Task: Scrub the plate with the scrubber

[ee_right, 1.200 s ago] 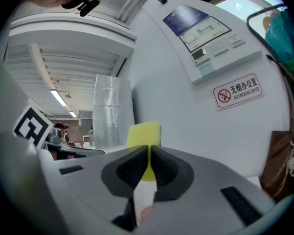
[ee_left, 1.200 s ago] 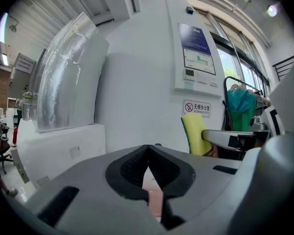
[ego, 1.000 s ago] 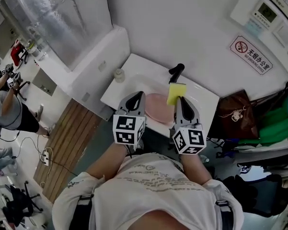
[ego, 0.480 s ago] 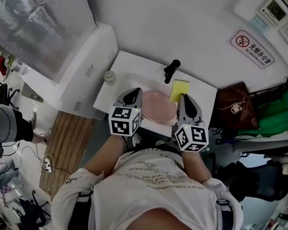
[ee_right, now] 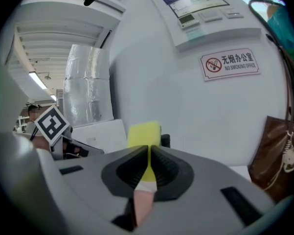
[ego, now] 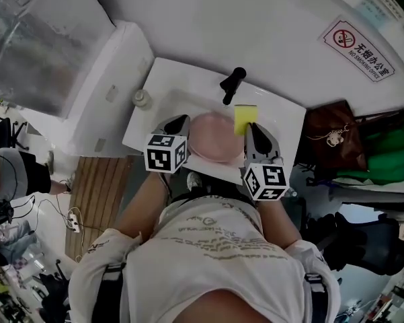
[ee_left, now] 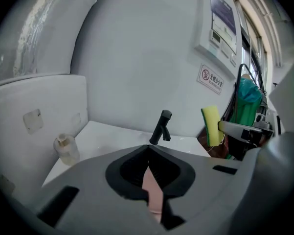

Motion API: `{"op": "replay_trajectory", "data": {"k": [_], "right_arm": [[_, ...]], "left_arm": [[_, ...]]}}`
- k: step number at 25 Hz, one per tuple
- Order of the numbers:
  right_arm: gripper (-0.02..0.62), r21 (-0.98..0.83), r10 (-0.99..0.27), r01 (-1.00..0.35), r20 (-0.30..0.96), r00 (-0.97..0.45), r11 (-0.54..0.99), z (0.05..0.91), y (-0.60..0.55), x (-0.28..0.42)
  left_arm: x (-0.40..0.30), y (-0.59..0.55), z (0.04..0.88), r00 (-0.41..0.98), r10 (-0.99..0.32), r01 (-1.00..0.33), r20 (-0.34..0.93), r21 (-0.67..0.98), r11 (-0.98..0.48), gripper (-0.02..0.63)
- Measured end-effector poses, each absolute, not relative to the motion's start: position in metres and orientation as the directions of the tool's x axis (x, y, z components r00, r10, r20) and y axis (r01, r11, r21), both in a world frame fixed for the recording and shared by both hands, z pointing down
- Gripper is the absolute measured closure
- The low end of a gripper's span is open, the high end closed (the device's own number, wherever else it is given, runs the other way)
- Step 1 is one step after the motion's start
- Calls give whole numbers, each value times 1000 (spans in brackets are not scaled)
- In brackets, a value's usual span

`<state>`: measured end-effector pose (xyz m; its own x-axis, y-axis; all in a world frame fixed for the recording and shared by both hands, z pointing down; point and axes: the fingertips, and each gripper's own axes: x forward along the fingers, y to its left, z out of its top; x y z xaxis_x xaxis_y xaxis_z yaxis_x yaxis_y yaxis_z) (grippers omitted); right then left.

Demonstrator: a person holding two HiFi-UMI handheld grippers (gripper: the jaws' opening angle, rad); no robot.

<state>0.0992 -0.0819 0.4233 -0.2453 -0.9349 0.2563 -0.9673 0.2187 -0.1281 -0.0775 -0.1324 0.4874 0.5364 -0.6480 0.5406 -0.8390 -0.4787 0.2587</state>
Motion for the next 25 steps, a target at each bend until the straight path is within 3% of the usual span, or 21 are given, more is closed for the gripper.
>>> {"op": "replay_trajectory", "data": {"k": [6,13,21,22,24,25], "right_arm": [[557,-161,-917,-963,305,-255,215,448,-95,112],[557,-202,-893,-954,350,-283,223,467,-106,119],[557,-238,-862,-949,415,-292,207,490,-114,134],[557,-239,-860,-950,421,-289,202,492,-114,136],[557,-242,-856,-951,432,-284,193,495,-114,139],[557,-243,-854,-951,437,-282,190,497,-114,140]], "left_arm": [[-74,-143,529,541,-544,-834,641,326,-445,584],[-72,-157,580,588,-318,-788,743,439,-431,583],[-86,-177,637,578,-147,-784,803,497,-370,580],[-85,-177,644,581,-120,-781,805,510,-360,572],[-81,-177,657,592,-73,-772,803,538,-337,491],[-79,-176,663,596,-51,-768,801,551,-326,491]]}}
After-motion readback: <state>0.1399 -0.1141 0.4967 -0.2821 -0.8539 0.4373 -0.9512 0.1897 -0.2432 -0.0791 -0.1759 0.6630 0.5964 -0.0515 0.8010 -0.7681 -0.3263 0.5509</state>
